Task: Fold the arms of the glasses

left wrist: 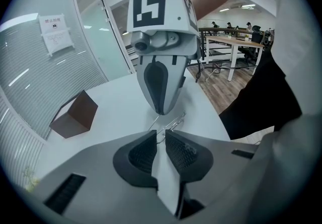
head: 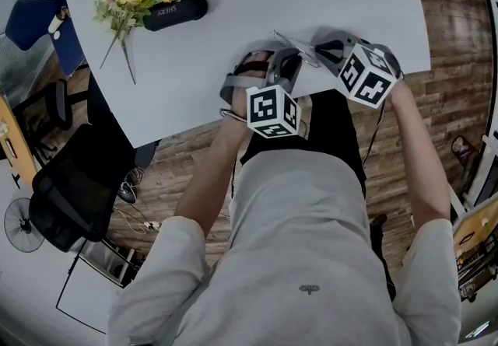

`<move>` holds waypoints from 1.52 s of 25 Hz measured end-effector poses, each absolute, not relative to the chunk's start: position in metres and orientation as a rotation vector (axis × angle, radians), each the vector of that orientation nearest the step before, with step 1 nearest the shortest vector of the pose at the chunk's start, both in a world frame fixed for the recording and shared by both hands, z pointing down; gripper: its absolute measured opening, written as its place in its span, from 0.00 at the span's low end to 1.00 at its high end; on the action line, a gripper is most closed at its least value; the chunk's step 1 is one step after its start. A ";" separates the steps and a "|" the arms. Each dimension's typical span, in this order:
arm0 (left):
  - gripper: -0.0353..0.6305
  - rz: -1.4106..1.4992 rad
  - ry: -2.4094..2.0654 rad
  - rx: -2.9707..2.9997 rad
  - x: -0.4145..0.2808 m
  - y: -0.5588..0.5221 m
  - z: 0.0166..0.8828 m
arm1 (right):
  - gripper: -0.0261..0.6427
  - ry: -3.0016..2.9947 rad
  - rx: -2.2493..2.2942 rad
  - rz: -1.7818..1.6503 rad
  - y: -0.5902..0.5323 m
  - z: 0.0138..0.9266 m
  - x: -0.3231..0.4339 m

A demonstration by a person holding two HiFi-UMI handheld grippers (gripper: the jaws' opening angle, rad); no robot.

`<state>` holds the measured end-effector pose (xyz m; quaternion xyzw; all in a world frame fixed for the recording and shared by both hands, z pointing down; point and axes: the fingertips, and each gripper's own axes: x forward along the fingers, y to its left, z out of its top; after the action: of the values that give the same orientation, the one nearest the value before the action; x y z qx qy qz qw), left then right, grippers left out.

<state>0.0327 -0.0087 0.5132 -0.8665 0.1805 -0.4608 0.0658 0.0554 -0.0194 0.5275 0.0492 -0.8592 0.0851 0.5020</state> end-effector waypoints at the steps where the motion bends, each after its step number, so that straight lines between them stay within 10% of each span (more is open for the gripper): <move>1: 0.15 -1.388 0.545 -2.614 0.033 -0.009 0.513 | 0.07 -2.077 0.119 0.211 -0.019 0.528 0.056; 38: 0.15 -1.421 0.580 -2.627 0.031 -0.014 0.524 | 0.08 -2.059 0.054 0.226 0.007 0.535 0.045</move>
<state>0.0307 -0.0140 0.5243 -0.8624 0.1905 -0.4664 0.0495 0.0446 0.0074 0.5345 0.0226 -0.8550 0.0937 0.5096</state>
